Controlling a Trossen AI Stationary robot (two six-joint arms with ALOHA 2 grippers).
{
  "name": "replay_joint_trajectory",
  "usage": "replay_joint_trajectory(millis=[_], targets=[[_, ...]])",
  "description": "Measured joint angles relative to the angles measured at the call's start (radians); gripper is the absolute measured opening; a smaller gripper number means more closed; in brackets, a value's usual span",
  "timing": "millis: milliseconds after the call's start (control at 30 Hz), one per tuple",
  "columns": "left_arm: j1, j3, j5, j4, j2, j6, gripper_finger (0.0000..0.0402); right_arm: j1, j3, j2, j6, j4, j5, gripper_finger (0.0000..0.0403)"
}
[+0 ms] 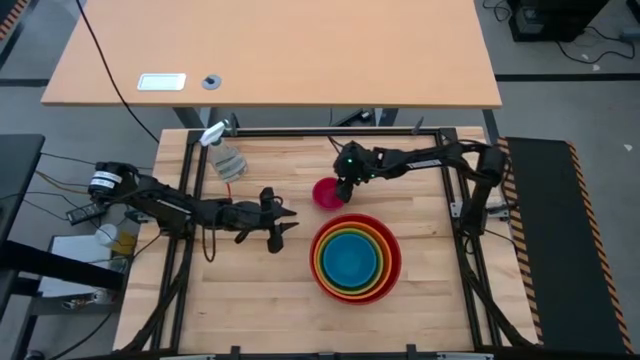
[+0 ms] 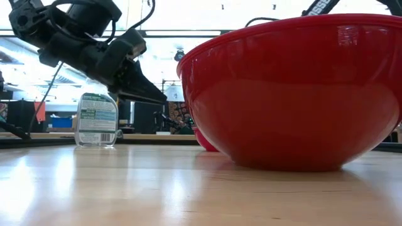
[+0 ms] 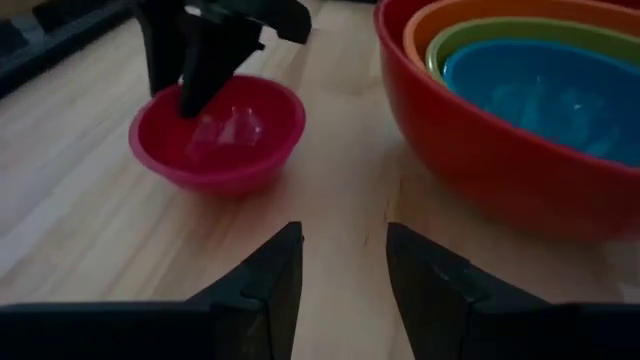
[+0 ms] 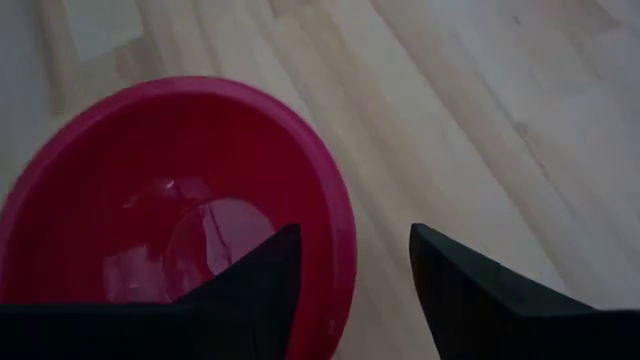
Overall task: Nest bowls inside each other
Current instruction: Stack the pink bowl into the blue bowl
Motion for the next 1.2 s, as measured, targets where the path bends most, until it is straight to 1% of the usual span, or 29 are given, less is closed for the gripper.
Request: replay_joint_trajectory(millis=[67, 167, 333, 467, 633, 767, 900, 1033, 1200], targets=[[0.0, 0.0, 0.0, -0.009, 0.0, -0.021, 0.0148, 0.0, 0.007, 0.014, -0.004, -0.007, 0.0, 0.0184], [0.0, 0.0, 0.0, -0.035, 0.0, -0.051, 0.0148, 0.001, 0.014, 0.024, -0.009, 0.0, 0.002, 0.0153], [-0.001, 0.0, 0.002, -0.054, 0.0, -0.06, 0.0148, 0.001, 0.013, 0.023, -0.016, -0.01, 0.028, 0.0079], [-0.001, 0.0, 0.002, -0.053, 0.0, -0.081, 0.0149, 0.001, 0.016, 0.016, -0.014, 0.011, 0.017, 0.0024], [-0.001, 0.0, 0.002, -0.058, 0.0, -0.115, 0.0162, 0.001, 0.015, 0.005, -0.027, 0.036, 0.022, 0.0021], [-0.001, 0.0, 0.002, -0.059, 0.0, -0.124, 0.0183, 0.01, 0.01, -0.041, -0.042, 0.026, 0.028, 0.0037], [0.002, 0.011, 0.002, -0.058, 0.0, -0.13, 0.0198, 0.032, 0.011, -0.129, -0.064, 0.013, 0.027, 0.0035], [0.002, 0.039, 0.002, -0.063, 0.0, -0.114, 0.0203, 0.07, 0.011, -0.241, -0.089, -0.03, 0.019, 0.0026], [-0.003, 0.073, 0.025, -0.074, 0.001, -0.084, 0.0204, 0.15, 0.011, -0.384, -0.121, -0.071, -0.059, 0.0036]])
